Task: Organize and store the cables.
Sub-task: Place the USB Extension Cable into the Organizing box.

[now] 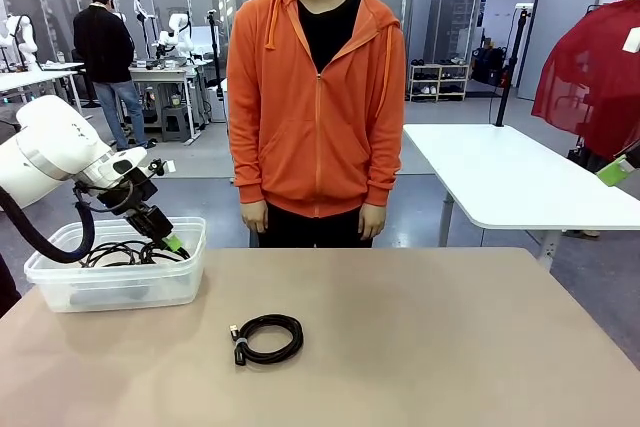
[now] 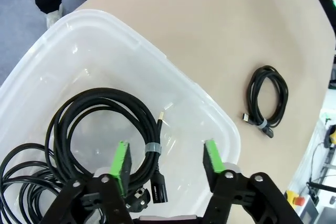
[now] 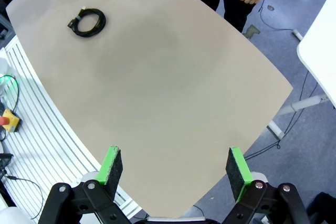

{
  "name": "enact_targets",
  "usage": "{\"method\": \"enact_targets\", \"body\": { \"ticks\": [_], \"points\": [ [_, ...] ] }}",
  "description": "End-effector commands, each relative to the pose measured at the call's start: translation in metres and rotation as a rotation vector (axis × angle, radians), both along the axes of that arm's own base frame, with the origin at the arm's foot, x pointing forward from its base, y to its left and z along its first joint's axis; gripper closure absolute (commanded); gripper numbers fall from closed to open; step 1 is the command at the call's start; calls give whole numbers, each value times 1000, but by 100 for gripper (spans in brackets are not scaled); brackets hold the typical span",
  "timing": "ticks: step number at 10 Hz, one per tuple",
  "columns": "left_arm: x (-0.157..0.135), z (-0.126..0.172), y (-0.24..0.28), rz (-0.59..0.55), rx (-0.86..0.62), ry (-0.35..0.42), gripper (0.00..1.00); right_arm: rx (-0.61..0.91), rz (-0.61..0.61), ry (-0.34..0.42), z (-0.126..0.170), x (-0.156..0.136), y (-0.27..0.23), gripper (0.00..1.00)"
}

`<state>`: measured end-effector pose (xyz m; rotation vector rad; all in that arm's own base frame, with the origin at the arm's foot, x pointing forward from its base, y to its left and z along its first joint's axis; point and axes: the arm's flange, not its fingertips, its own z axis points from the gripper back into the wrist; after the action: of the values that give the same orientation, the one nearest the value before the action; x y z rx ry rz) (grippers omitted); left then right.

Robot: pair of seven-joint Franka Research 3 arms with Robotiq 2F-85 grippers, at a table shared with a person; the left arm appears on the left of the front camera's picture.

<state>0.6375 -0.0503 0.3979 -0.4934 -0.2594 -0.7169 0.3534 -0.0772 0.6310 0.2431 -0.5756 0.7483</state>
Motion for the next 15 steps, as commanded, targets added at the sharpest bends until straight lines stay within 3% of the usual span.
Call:
{"method": "enact_targets", "body": {
  "ticks": [1,2,3,4,15],
  "points": [
    [-2,3,4,-21,-10,12,0,-8,4,4,0,-2,-1,0],
    [-1,2,7,-28,-31,8,0,-8,4,4,0,-2,-1,0],
    [5,-1,13,-107,-44,-54,0,-8,4,4,0,-2,-1,0],
    [-1,-1,2,-4,-4,5,0,-8,4,4,0,-2,-1,0],
    [-1,-1,2,-4,-4,5,0,-8,4,4,0,-2,-1,0]
  ]
}}
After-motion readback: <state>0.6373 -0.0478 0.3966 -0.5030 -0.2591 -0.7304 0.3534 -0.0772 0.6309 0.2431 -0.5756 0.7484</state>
